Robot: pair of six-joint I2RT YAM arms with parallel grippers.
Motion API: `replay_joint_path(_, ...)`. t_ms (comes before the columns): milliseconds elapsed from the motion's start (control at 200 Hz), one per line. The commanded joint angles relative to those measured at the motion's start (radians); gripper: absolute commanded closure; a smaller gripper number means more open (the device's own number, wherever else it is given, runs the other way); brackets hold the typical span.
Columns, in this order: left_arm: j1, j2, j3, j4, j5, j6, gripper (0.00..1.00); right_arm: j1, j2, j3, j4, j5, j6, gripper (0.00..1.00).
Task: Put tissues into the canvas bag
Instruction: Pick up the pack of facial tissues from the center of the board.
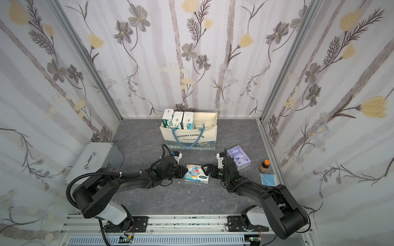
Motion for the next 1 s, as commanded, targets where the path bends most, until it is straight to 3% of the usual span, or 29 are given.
replay_joint_path(0, 0.006, 0.023, 0.022, -0.100, -0.052, -0.029, 0.92, -0.002, 0.019, 0.017, 0.007, -0.024, 0.009, 0.01)
replay_joint_path(145, 0.013, 0.045, 0.044, -0.135, -0.064, -0.045, 0.98, -0.003, 0.042, 0.033, -0.009, -0.039, 0.012, 0.01)
replay_joint_path(490, 0.021, 0.087, 0.079, -0.175, -0.068, -0.059, 0.99, -0.038, 0.092, 0.027, 0.044, -0.139, 0.047, 0.01)
replay_joint_path(774, 0.021, 0.098, 0.078, -0.152, -0.049, -0.056, 0.99, -0.142, 0.296, -0.024, 0.451, -0.400, 0.198, 0.06)
replay_joint_path(994, 0.022, 0.117, 0.089, -0.143, -0.038, -0.054, 0.99, -0.178, 0.468, -0.036, 0.727, -0.497, 0.318, 0.12)
